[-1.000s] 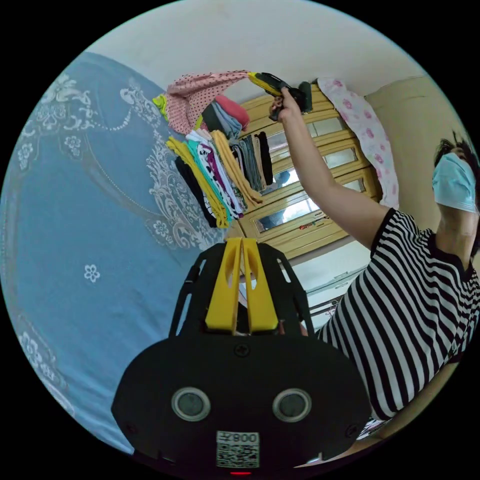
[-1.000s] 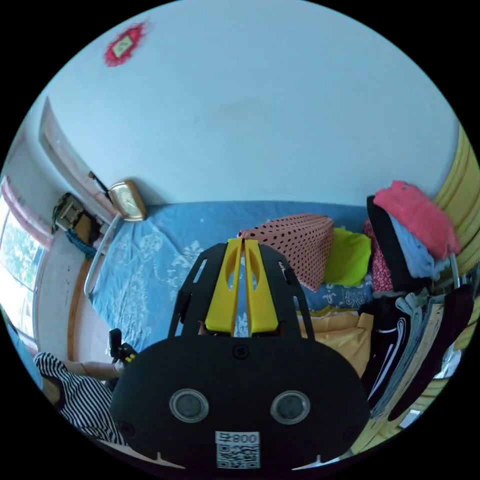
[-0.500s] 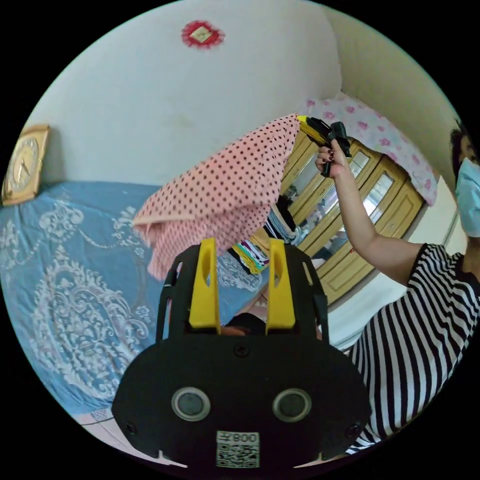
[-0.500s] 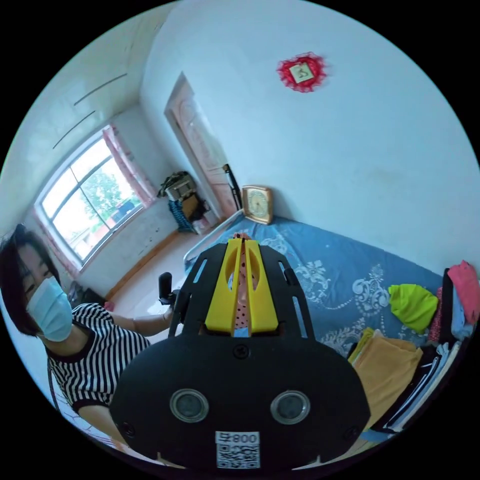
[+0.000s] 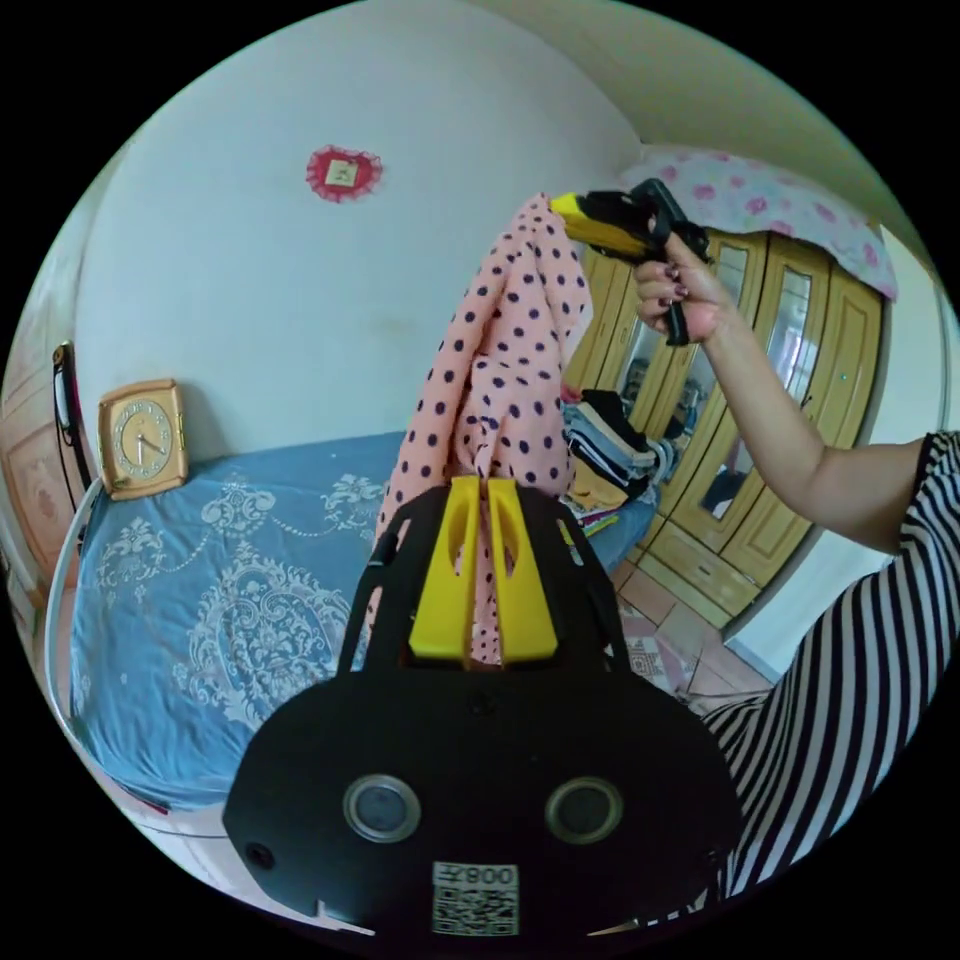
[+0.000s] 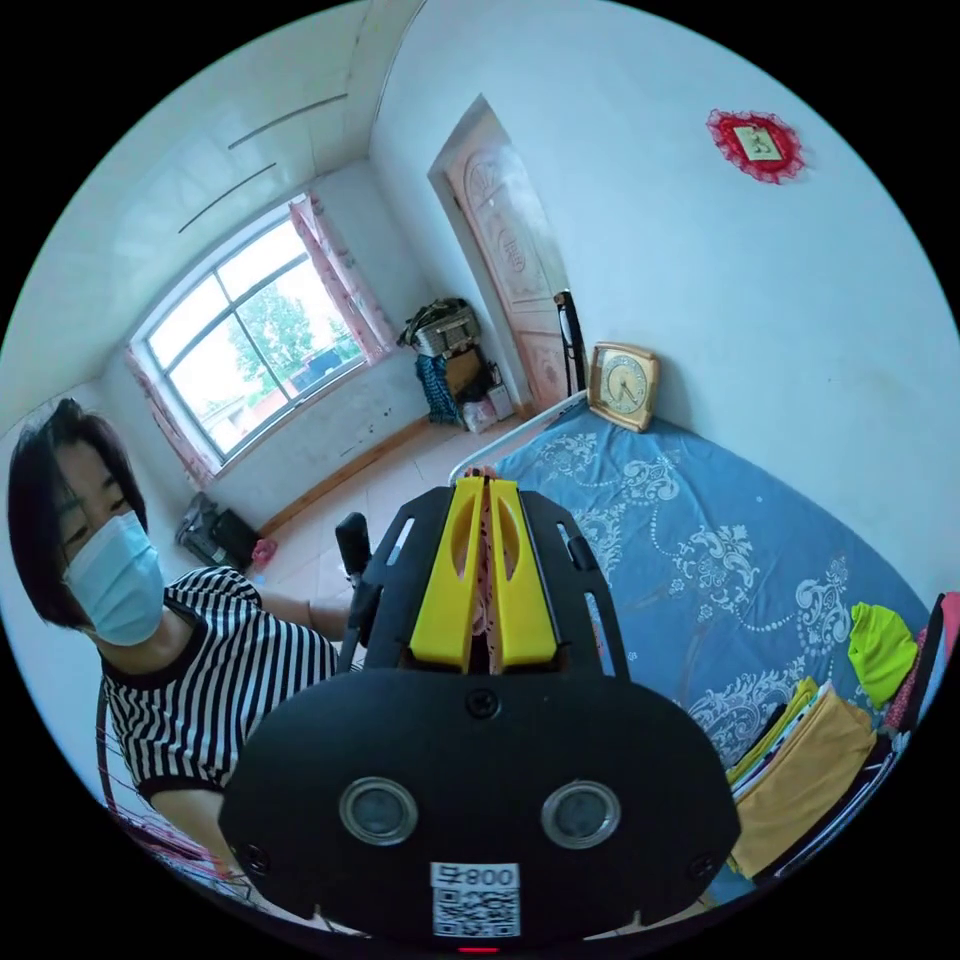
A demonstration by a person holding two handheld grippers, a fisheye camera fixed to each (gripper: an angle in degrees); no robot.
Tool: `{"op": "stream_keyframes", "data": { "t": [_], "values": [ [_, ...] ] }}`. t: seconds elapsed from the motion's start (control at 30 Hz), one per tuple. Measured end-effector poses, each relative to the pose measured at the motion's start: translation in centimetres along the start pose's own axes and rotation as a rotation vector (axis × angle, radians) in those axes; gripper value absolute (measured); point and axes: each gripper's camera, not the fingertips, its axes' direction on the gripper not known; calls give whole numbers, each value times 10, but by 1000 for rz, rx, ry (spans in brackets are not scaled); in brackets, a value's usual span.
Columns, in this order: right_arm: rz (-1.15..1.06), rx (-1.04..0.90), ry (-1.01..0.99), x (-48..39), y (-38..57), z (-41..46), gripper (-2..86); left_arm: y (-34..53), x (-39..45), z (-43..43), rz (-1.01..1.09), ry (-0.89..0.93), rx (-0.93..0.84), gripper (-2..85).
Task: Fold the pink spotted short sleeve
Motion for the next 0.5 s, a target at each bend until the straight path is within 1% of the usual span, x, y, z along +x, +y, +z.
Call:
{"op": "stream_keyframes", "data": {
  "t": [0.17,0.23,0.37,0.5],
  "values": [
    [65,7,106,-13,38,-14,6,1,23,-58,-39,113,151,11],
    [114,9,116,-8,57,-18,7,-3,29,-77,-70,199,216,9],
    [268,15,147,11,109,-24,13,-13,39,-85,-101,275,242,7],
    [421,36,179,31,168,-30,32,-30,61,-72,-110,303,188,5]
  ]
}}
